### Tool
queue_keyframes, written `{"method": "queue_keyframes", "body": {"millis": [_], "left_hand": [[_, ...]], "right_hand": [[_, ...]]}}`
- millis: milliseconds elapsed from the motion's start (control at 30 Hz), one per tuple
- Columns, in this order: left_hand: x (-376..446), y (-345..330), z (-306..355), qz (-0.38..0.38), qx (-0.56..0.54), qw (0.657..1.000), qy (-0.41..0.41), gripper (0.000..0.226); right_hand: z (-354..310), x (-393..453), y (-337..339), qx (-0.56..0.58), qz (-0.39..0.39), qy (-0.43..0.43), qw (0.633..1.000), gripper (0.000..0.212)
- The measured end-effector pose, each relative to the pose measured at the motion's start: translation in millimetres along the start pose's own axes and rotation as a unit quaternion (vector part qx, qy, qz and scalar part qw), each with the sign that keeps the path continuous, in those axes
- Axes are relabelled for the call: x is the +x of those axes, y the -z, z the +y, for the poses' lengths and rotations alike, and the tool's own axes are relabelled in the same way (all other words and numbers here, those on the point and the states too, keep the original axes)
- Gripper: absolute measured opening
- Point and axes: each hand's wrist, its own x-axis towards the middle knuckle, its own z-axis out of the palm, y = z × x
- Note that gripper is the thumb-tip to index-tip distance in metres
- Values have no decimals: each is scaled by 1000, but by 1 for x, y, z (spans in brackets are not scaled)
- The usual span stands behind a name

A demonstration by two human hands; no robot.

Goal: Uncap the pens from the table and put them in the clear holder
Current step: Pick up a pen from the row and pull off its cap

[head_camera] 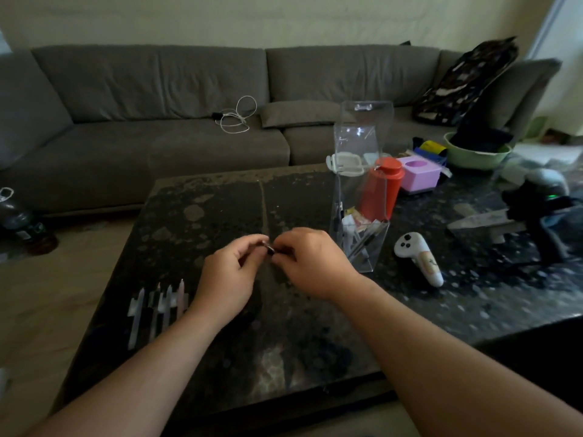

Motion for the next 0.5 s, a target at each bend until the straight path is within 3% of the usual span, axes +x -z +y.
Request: {"method": "queue_keyframes", "body": {"millis": [133,333,500], "left_hand": [[0,-20,16,-13,-39,999,-16,18],[-8,-46,24,-89,40,993,-72,22],[-15,-52,21,-136,100,980,-105,23]], "right_hand": [[-6,5,39,29,114,-7,993,16],[11,5,97,46,295,-74,952,46],[39,-8,100,-3,303,-129,944,38]]}}
